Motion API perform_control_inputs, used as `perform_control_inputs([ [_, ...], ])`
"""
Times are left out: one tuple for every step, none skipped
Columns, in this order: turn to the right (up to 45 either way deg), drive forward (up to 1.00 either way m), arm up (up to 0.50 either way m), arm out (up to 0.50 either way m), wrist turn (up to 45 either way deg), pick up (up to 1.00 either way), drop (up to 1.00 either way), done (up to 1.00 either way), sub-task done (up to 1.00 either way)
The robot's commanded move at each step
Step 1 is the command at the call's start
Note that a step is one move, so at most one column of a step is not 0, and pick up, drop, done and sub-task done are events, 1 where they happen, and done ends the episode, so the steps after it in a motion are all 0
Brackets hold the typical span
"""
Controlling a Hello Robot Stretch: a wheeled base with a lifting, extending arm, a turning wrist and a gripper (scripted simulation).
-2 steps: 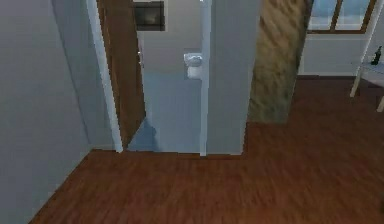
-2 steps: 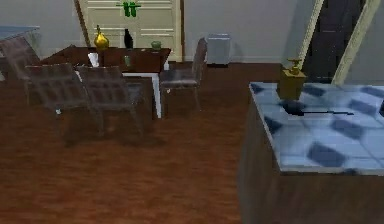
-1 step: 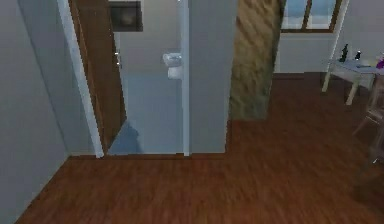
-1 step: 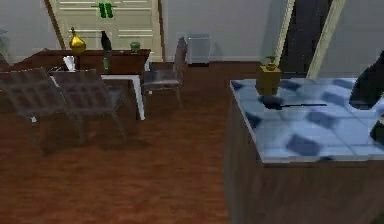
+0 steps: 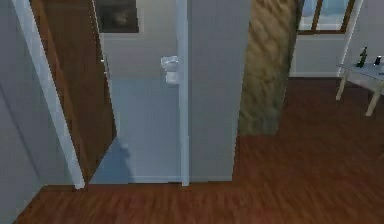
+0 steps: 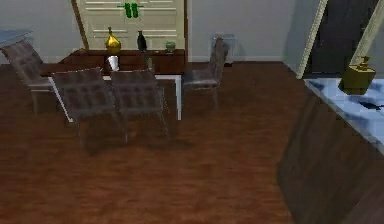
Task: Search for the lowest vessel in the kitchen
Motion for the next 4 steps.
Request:
perform_control_inputs([
  [45.0,0.0,0.0,0.0,0.0,0.0,0.0,0.0,0.0],
  [45.0,0.0,0.0,0.0,0.0,0.0,0.0,0.0,0.0],
  [12.0,0.0,0.0,0.0,0.0,0.0,0.0,0.0,0.0],
  [0.0,1.0,0.0,0.0,0.0,0.0,0.0,0.0,0.0],
])
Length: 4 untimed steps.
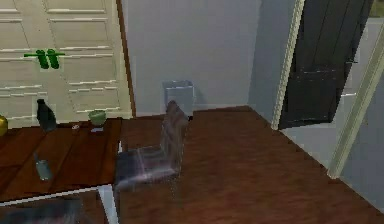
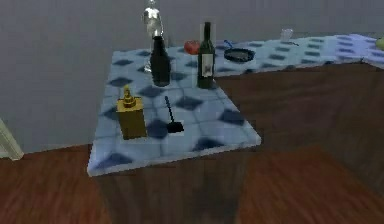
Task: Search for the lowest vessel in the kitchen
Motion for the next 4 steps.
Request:
perform_control_inputs([
  [15.0,0.0,0.0,0.0,0.0,0.0,0.0,0.0,0.0],
  [0.0,0.1,0.0,0.0,0.0,0.0,0.0,0.0,0.0],
  [3.0,0.0,0.0,0.0,0.0,0.0,0.0,0.0,0.0],
  [0.0,1.0,0.0,0.0,0.0,0.0,0.0,0.0,0.0],
])
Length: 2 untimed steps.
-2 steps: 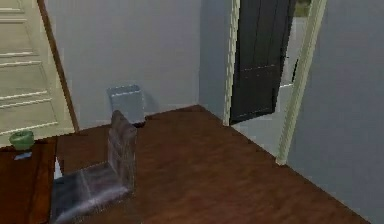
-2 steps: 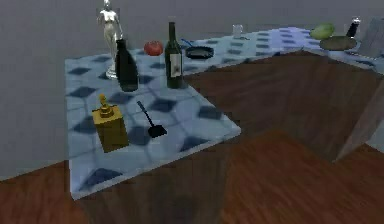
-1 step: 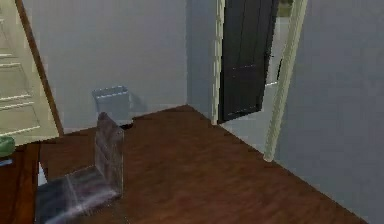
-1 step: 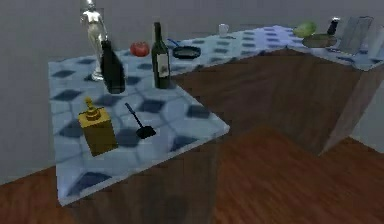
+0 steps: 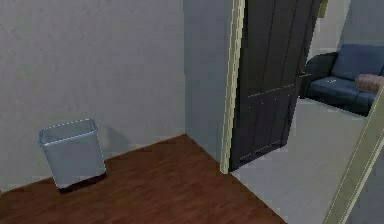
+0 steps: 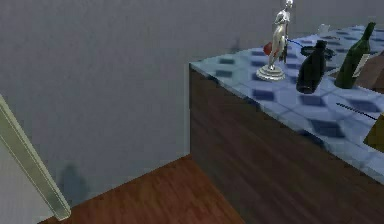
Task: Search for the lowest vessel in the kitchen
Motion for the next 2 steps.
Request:
perform_control_inputs([
  [6.0,0.0,0.0,0.0,0.0,0.0,0.0,0.0,0.0],
  [0.0,0.1,0.0,0.0,0.0,0.0,0.0,0.0,0.0],
])
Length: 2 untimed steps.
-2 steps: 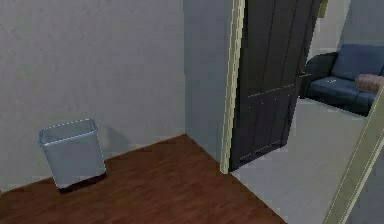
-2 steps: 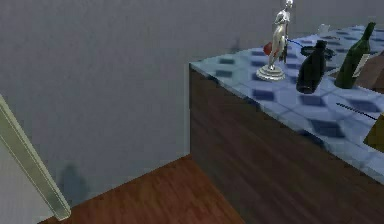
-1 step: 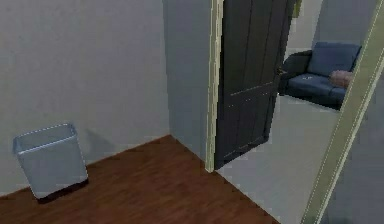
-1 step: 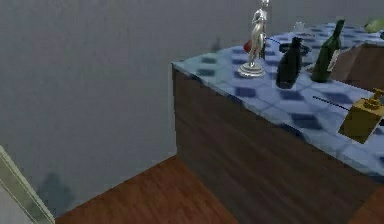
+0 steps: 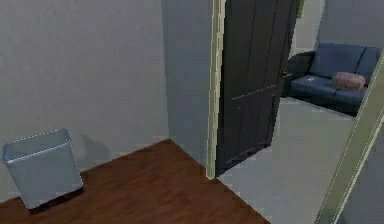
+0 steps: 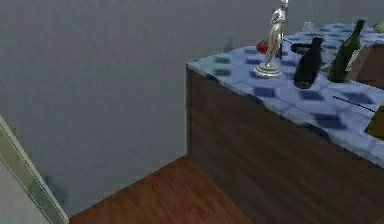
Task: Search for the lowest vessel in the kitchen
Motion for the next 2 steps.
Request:
perform_control_inputs([
  [-33.0,0.0,0.0,0.0,0.0,0.0,0.0,0.0,0.0],
  [0.0,0.6,0.0,0.0,0.0,0.0,0.0,0.0,0.0],
])
